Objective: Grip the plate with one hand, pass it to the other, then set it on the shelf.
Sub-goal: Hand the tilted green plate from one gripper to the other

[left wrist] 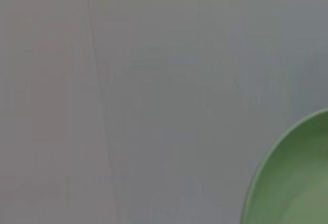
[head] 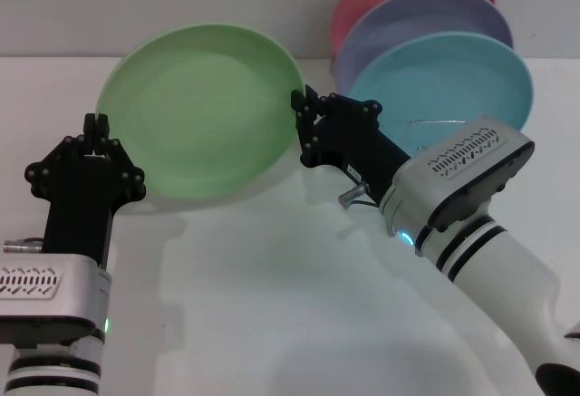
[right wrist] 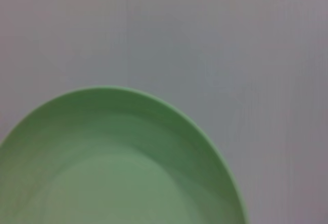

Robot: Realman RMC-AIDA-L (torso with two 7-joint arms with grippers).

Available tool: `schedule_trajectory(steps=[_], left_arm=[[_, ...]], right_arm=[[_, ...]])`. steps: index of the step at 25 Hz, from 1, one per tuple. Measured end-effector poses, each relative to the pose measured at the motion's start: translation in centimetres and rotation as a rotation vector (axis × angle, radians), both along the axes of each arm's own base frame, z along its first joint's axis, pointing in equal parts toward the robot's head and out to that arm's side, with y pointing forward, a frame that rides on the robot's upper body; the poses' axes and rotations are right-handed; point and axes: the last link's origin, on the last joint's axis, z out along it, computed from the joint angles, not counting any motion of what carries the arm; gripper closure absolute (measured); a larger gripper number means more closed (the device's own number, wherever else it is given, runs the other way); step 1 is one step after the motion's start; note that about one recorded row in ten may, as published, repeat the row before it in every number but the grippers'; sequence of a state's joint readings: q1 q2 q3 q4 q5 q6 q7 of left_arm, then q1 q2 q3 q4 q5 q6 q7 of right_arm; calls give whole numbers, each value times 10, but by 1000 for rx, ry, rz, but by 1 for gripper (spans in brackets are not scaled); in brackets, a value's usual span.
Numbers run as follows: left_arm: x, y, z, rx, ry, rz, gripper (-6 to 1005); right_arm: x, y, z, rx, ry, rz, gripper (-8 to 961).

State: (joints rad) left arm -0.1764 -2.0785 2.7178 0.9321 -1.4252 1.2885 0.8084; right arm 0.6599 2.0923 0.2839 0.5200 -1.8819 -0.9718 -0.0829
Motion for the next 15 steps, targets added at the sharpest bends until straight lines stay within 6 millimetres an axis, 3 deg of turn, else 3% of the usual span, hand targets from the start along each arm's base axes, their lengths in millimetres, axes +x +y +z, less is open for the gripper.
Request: schedule_trajectory(steps=[15], left_arm=[[0, 0, 0, -1, 0, -1, 974]], right_arm=[[-1, -1, 1, 7, 1, 16, 915]])
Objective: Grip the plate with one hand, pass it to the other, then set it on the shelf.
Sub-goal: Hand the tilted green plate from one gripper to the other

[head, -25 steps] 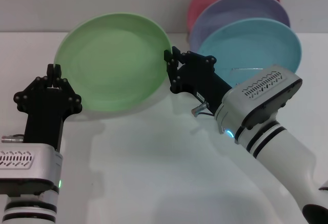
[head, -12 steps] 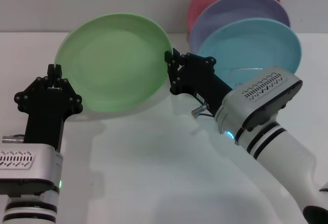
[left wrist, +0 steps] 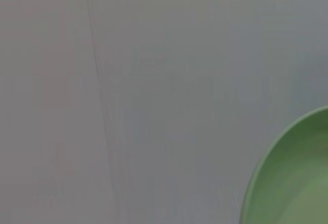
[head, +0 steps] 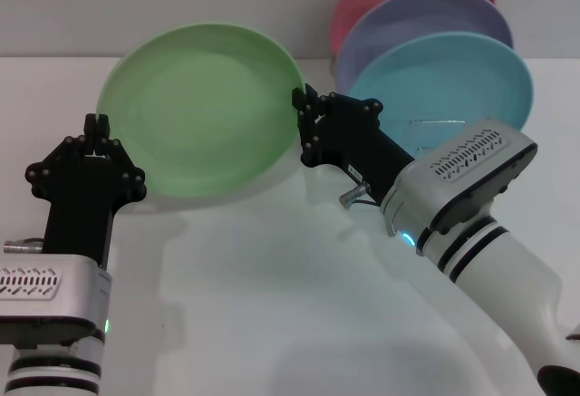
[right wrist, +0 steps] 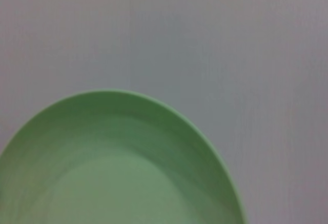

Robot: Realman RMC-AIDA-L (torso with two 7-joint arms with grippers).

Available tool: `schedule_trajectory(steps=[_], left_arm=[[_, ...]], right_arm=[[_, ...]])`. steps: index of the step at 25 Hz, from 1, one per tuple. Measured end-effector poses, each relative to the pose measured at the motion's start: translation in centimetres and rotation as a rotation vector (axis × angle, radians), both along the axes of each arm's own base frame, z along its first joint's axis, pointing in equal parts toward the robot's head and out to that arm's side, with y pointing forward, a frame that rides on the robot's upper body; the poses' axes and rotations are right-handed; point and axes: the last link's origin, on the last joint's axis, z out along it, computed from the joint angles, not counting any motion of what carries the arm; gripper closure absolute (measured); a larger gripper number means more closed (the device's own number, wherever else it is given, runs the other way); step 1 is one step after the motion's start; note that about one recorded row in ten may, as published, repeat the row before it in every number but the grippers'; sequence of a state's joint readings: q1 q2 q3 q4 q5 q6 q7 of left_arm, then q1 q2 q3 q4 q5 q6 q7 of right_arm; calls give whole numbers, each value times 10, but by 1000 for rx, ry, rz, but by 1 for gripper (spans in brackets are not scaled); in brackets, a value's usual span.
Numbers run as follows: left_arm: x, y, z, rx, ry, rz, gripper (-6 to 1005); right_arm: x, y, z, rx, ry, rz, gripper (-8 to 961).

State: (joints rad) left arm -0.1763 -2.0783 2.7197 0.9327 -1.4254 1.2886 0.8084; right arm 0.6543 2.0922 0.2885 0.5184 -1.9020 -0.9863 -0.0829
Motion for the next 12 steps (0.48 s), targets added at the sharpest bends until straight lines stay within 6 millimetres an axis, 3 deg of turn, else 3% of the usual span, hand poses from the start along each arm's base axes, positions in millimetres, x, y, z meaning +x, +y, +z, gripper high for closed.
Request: schedule_trajectory(steps=[12], left_arm=[[1, 0, 0, -2, 0, -9, 973]], right_arm=[[0, 0, 0, 1, 1, -2, 933]])
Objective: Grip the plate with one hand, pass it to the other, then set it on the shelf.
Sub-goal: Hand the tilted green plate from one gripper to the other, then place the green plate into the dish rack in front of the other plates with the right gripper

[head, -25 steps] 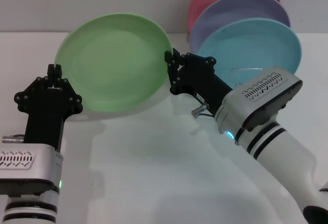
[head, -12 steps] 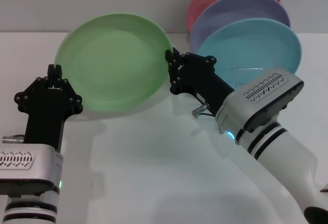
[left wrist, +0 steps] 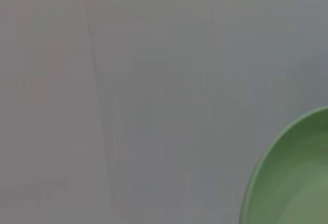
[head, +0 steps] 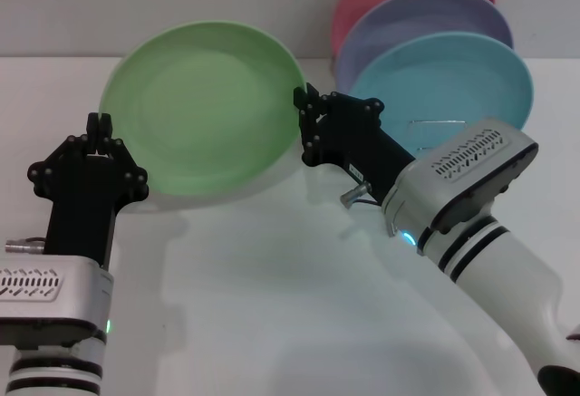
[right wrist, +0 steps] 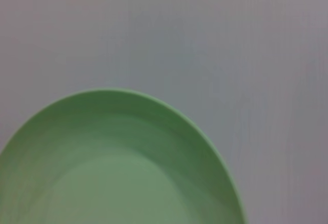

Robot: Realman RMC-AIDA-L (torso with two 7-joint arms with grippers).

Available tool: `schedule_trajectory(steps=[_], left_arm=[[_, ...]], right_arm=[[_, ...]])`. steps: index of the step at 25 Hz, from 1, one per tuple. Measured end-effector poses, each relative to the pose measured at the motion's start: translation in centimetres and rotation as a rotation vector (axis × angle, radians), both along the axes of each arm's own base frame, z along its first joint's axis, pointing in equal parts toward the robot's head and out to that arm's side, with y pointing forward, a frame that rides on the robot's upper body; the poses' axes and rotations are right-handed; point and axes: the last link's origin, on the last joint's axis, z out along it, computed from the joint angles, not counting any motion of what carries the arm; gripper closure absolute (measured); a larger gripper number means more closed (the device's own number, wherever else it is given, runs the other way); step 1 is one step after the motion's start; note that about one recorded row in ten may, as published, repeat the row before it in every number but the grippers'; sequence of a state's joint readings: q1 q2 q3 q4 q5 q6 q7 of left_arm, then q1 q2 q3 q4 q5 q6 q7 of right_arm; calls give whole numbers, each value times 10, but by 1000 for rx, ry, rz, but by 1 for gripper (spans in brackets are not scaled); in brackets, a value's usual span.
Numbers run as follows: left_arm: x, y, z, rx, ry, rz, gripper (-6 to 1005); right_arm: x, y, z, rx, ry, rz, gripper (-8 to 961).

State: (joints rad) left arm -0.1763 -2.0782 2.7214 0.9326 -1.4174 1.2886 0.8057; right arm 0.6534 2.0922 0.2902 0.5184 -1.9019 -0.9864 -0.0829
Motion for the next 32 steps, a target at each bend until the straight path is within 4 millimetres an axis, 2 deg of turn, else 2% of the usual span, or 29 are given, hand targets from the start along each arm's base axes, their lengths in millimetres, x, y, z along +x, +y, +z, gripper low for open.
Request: schedule_trajectory(steps=[14, 20, 25, 26, 32], left_arm=[[-2, -1, 0, -8, -10, -8, 975], [0, -2, 0, -12, -1, -27, 871], [0, -4, 1, -12, -46, -48, 739], [0, -4, 1, -12, -46, -48, 742], [-16, -22, 27, 67, -316, -191, 744]], right_arm=[[1, -1, 0, -1, 2, -4, 935], [1, 1, 1, 6, 7, -9, 935], [1, 2, 2, 10, 9, -12, 936], [1, 2, 2, 12, 9, -14, 936], [3, 4, 6, 30, 14, -15, 936]])
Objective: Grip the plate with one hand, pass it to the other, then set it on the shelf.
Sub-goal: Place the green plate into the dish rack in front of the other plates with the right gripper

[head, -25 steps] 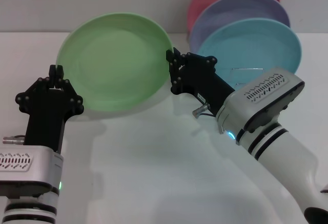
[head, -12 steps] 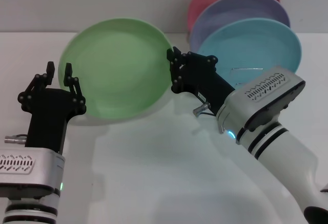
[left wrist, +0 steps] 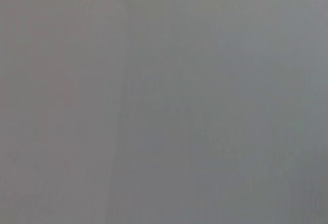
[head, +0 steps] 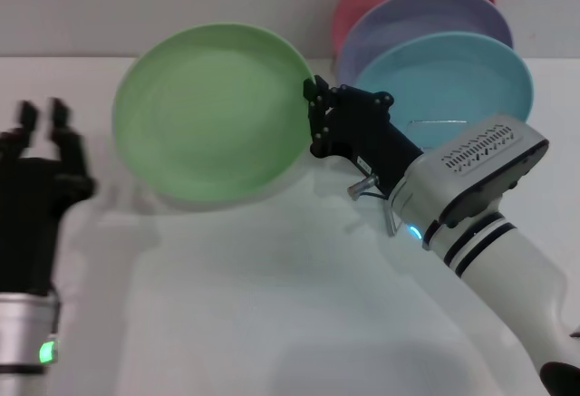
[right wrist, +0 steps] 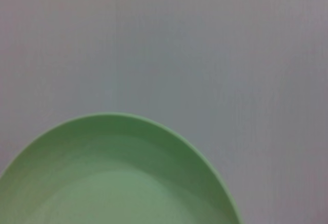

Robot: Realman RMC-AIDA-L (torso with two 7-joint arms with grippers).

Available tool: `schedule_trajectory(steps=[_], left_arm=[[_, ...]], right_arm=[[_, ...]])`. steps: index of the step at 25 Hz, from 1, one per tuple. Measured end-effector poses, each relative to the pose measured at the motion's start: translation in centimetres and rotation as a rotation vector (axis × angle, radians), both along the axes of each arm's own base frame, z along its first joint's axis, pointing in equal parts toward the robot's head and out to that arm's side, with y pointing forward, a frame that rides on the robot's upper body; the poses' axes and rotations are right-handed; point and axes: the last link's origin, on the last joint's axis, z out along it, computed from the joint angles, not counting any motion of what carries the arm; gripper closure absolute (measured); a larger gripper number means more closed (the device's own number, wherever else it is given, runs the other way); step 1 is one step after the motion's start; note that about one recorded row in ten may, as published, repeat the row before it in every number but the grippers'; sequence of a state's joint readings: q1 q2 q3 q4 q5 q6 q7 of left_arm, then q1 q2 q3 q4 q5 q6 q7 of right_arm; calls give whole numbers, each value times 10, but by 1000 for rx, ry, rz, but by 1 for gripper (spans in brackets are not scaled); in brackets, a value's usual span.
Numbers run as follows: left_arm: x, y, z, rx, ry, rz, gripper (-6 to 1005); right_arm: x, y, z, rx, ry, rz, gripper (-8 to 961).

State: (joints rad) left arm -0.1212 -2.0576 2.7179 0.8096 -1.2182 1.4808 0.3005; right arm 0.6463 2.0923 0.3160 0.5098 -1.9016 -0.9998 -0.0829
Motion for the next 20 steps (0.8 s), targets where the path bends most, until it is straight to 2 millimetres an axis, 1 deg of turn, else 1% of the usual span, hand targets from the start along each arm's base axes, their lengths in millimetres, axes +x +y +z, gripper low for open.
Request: schedule_trajectory(steps=[1, 5, 7, 8, 9, 10, 11, 12, 13, 16, 17, 18, 19, 20], left_arm=[[-4, -2, 5, 12, -38, -23, 744], [-38, -6, 32, 41, -218, -117, 744], [-56, -2, 45, 17, -305, -148, 743], [-62, 1, 49, 0, -333, -157, 743], [-67, 3, 53, -13, -354, -162, 743], [-67, 3, 53, -13, -354, -162, 743], [-73, 7, 59, -35, -373, -171, 743], [-75, 8, 61, -31, -357, -168, 743], [-75, 8, 61, -31, -357, -168, 743], [-78, 10, 64, -30, -334, -160, 743], [-80, 13, 66, -33, -323, -157, 743], [-80, 14, 66, -35, -321, -156, 728], [-80, 14, 66, -36, -320, -155, 714], [-80, 16, 66, -40, -319, -153, 699]], right_arm=[[0, 0, 1, 6, 3, 3, 936], [0, -6, 7, 41, 31, 31, 937], [2, -13, 11, 61, 49, 53, 937], [3, -18, 14, 80, 67, 75, 937], [3, -18, 14, 80, 67, 75, 936], [5, -33, 22, 123, 102, 124, 936], [8, -41, 27, 149, 123, 144, 936], [13, -55, 34, 190, 155, 164, 936], [13, -55, 34, 190, 155, 164, 936], [26, -74, 47, 256, 192, 165, 937], [36, -84, 54, 297, 199, 151, 937], [36, -84, 54, 297, 199, 151, 937], [42, -88, 58, 316, 198, 144, 937], [53, -95, 65, 351, 182, 133, 937]])
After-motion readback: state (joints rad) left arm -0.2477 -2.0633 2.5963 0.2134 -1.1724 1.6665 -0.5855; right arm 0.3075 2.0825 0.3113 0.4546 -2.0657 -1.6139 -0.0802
